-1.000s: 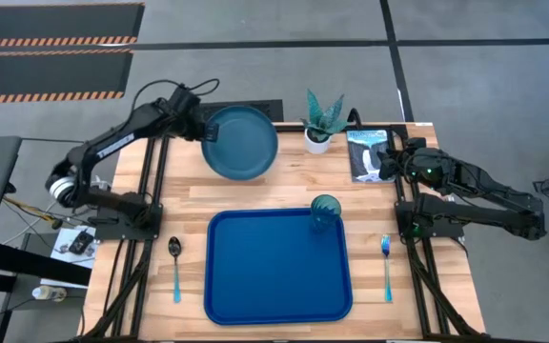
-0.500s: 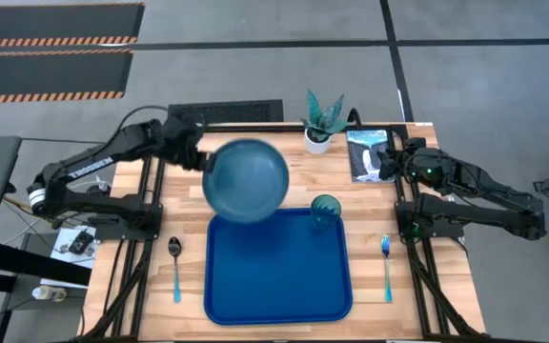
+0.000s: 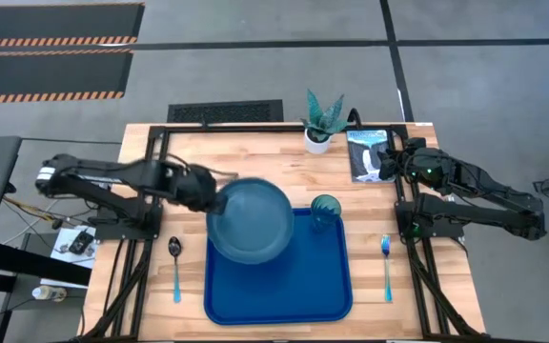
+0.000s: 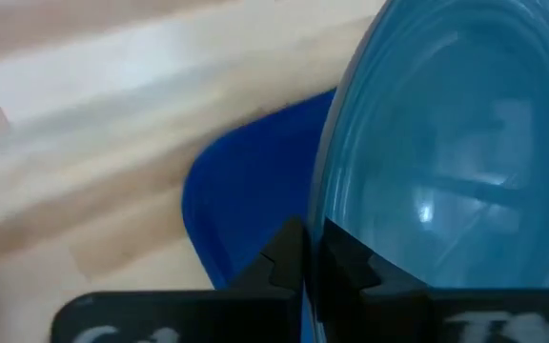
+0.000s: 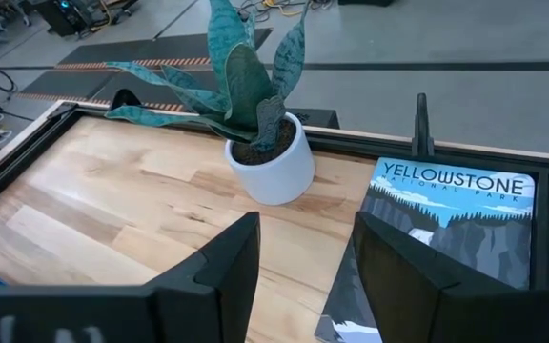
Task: Pick and place plate/cup/fork/spoon on tray
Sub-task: Put the blue plate on the blue tray to the bottom of the blue cup
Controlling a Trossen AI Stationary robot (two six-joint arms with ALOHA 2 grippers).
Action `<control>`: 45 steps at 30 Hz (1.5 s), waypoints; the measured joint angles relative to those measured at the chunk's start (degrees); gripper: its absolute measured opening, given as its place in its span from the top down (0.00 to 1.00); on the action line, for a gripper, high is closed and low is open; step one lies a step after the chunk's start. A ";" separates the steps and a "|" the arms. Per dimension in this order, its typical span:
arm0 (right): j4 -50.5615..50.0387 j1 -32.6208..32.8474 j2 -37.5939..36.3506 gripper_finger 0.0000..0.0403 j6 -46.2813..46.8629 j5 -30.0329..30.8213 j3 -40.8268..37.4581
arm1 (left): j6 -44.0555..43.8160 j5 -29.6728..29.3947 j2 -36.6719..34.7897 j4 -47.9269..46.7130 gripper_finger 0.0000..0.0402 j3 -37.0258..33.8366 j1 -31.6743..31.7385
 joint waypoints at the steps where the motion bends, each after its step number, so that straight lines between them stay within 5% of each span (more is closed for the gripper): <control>1: 0.00 0.01 -0.01 0.52 0.00 -0.01 0.00 | -2.35 -0.15 1.33 0.43 1.00 0.00 -1.58; 16: -0.06 0.01 0.00 0.53 -0.02 -0.21 -0.02 | -18.92 4.46 19.44 14.29 1.00 0.04 -14.05; 32: -0.07 0.01 -0.02 0.53 -0.13 -1.65 -0.02 | -20.99 4.71 30.25 33.19 1.00 0.11 -14.73; 45: -0.52 0.01 0.00 0.54 -0.08 -1.74 -0.02 | -18.01 2.15 38.55 33.72 1.00 7.81 -14.41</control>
